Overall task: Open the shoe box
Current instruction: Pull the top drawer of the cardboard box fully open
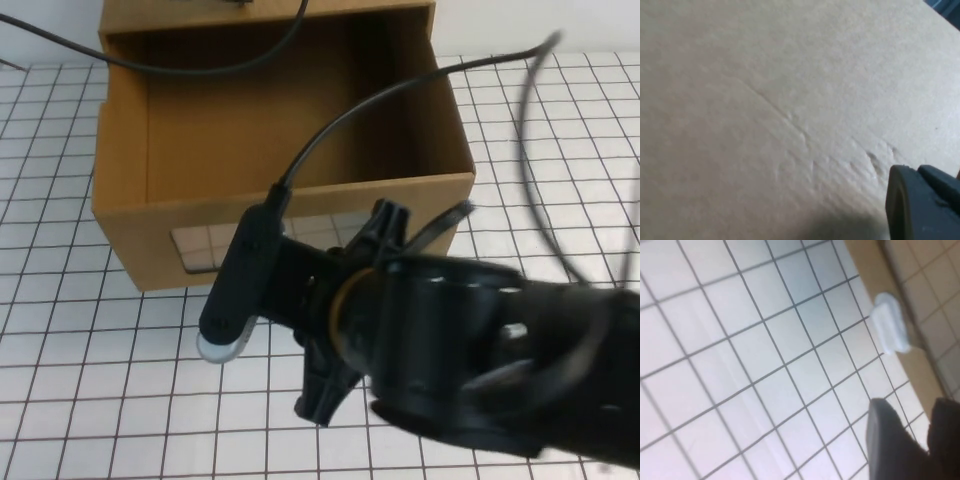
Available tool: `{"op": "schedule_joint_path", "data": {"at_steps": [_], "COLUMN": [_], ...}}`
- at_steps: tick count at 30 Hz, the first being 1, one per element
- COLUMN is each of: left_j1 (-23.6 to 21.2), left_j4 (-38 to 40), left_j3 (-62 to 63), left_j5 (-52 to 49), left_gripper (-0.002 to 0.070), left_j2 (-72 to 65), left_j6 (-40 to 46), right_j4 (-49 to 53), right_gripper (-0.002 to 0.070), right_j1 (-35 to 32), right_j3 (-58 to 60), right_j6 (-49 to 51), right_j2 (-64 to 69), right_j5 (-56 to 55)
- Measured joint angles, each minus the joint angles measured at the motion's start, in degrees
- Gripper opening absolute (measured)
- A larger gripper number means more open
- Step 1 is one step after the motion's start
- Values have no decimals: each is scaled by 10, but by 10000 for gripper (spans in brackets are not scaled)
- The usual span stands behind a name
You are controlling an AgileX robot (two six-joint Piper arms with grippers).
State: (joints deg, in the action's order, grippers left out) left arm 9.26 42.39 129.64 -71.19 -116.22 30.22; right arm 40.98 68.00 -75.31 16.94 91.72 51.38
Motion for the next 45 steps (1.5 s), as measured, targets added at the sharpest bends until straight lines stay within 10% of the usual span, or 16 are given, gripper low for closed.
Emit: {"op": "schedule_joint_path", "data": {"at_steps": [9,18,31,45], "left_j1": [0,0,0,0], "left_j4": [-24,-153,-195,-191], "left_j3": [77,4,-537,-1062], "left_j5": [-7,-11,280,576], "left_gripper": [-4,-4,-4,-4], "left_j2": [36,185,599,1057], "left_j6": [-25,-32,17,40], "right_j4": [21,-16,-277,-373], "right_gripper": [103,-6,-10,-13], "right_j1": [-10,-193,-485,-514], "right_j3": [-1,-48,32,378], "right_j6": [48,53,-41,-43], "right_j2": [-113,-125,-254,-578], "right_j5": [36,50,-17,-251]}}
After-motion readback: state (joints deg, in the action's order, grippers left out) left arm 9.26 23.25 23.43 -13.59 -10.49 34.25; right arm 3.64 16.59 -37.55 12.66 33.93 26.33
